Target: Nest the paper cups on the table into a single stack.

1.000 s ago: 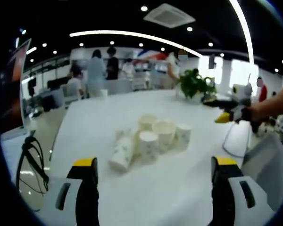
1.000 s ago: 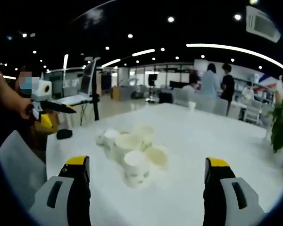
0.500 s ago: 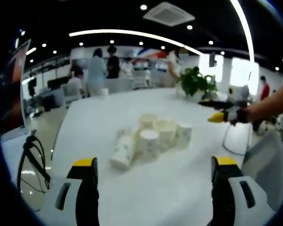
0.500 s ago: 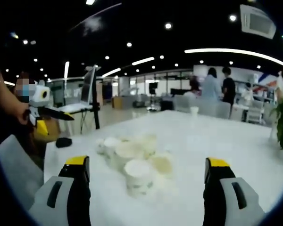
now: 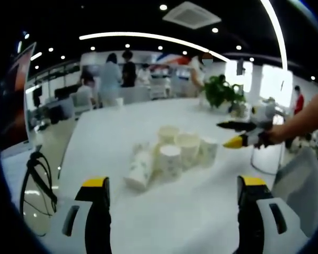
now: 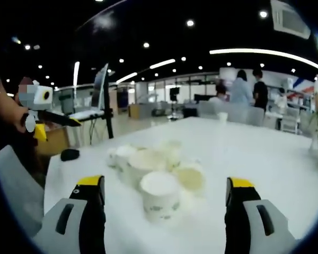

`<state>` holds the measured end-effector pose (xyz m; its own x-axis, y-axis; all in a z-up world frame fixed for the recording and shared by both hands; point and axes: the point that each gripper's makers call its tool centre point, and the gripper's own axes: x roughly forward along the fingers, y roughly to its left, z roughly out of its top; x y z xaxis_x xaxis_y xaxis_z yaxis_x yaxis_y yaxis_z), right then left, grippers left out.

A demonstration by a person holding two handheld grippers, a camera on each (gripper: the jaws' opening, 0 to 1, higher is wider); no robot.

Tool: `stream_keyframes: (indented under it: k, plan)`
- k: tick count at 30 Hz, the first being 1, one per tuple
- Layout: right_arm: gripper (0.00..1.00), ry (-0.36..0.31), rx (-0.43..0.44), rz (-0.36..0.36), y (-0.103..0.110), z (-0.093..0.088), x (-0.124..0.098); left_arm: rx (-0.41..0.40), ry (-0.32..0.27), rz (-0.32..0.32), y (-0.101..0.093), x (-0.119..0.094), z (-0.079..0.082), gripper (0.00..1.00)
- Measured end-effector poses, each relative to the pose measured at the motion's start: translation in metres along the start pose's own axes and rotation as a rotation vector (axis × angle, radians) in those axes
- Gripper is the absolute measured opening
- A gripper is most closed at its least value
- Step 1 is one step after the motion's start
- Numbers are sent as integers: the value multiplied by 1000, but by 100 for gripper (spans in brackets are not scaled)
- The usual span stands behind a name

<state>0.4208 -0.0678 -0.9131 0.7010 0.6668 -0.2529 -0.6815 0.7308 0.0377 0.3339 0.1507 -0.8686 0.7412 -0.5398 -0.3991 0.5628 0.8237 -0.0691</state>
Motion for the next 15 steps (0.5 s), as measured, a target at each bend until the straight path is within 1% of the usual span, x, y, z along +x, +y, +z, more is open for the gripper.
stream_keyframes:
  k: [3, 5, 7, 9, 11, 14, 15]
  plan:
    - [85, 6, 24, 3, 1, -6, 5, -2, 1, 2, 0, 1, 1, 98]
    - [82, 38, 7, -13, -2, -15, 7, -5, 1, 5, -1, 1, 1, 98]
    - [79, 47, 1, -9, 1, -19, 10, -11, 6, 6, -1, 1, -2, 98]
    - [78, 59, 5, -4, 1, -27, 14, -12, 13, 5, -2, 1, -4, 98]
    - [77, 65, 6, -4, 2, -30, 16, -12, 15, 4, -3, 0, -5, 98]
    - [75, 72, 43, 11, 5, -36, 19, -16, 15, 6, -1, 0, -6, 98]
    - [75, 77, 35, 15, 7, -38, 21, -15, 18, 6, -1, 0, -7, 98]
